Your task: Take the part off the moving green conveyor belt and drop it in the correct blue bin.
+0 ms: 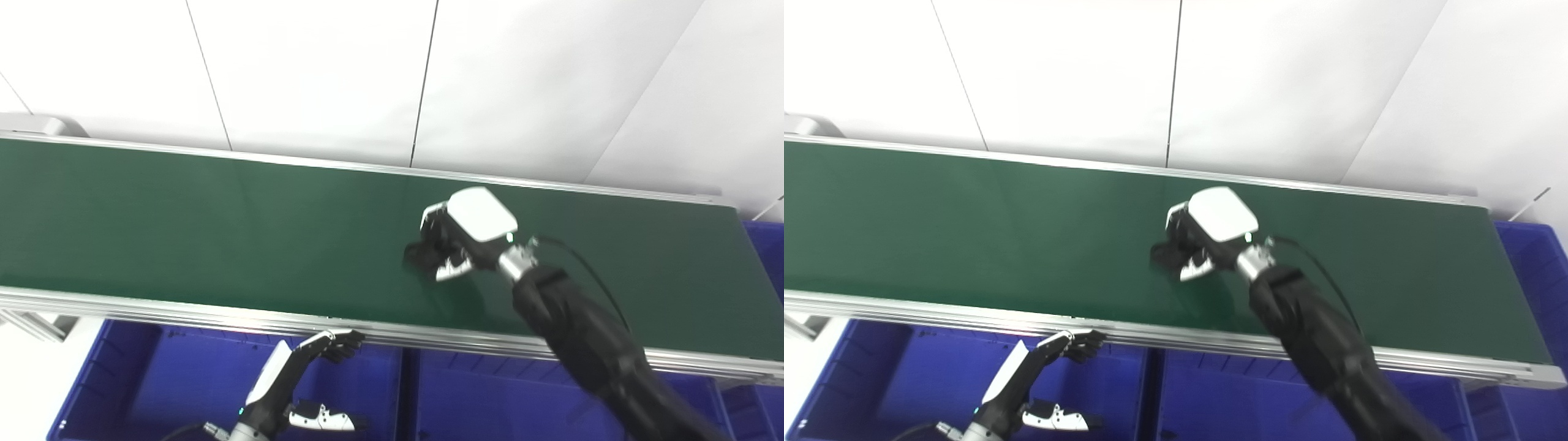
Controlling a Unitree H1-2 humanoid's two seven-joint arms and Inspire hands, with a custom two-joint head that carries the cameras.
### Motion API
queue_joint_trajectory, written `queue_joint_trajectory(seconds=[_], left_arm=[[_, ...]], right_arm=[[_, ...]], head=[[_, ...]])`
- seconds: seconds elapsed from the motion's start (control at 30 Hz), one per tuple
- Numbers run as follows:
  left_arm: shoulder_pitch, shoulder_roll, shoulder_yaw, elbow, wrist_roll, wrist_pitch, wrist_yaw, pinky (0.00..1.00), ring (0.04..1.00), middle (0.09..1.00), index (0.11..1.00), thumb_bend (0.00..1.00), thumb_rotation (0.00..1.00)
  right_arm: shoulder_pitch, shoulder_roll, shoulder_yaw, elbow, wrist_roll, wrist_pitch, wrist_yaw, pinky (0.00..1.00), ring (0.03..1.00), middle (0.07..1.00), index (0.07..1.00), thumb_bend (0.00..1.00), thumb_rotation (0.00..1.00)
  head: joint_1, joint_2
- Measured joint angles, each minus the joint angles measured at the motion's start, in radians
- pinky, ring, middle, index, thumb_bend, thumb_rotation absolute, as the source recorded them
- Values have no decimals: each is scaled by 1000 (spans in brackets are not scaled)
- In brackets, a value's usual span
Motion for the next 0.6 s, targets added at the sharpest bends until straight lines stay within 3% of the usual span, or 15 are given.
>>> queue_joint_trajectory(seconds=[0.07, 0.1, 0.27, 0.43, 0.6], left_arm=[[0, 0, -1, -1, 4, 0, 2, 626, 664, 723, 739, 808, 319], [0, 1, -1, -1, 8, 0, 2, 627, 663, 724, 740, 808, 321], [6, 4, 4, -19, 9, 0, 0, 646, 663, 718, 737, 810, 308], [31, 7, 31, -32, 0, 0, -25, 657, 660, 710, 736, 813, 303], [44, 11, 43, -44, 0, 0, -38, 664, 667, 715, 738, 804, 299]], right_arm=[[55, -5, -40, -107, 9, 0, 13, 208, 359, 477, 515, 513, 0], [76, -7, -59, -158, 12, 0, 16, 206, 409, 447, 517, 516, 0], [131, -11, -138, -300, 33, 0, 16, 227, 445, 504, 469, 520, 0], [228, -7, -185, -401, 43, 0, 23, 272, 451, 507, 469, 519, 0], [304, -2, -225, -456, 52, 1, 47, 239, 447, 481, 497, 520, 0]], head=[[0, -2], [-2, 3], [-8, 11], [-12, 18], [-21, 44]])
